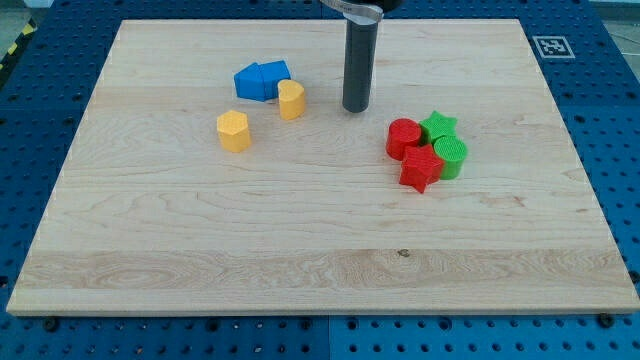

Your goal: Move the arm to the left of the red circle

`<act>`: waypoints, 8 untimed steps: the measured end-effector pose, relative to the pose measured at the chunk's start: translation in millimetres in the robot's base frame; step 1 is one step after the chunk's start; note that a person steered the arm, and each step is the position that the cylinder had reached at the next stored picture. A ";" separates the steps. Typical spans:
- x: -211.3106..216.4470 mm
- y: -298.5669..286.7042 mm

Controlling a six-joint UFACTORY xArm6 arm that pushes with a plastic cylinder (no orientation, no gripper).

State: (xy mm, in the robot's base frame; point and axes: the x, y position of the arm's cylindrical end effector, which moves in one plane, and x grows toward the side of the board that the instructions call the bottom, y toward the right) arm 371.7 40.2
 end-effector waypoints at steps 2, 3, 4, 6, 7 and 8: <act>22.4 0.0; 22.6 0.0; 28.8 0.2; 41.9 7.4; 41.9 7.4; 50.5 7.6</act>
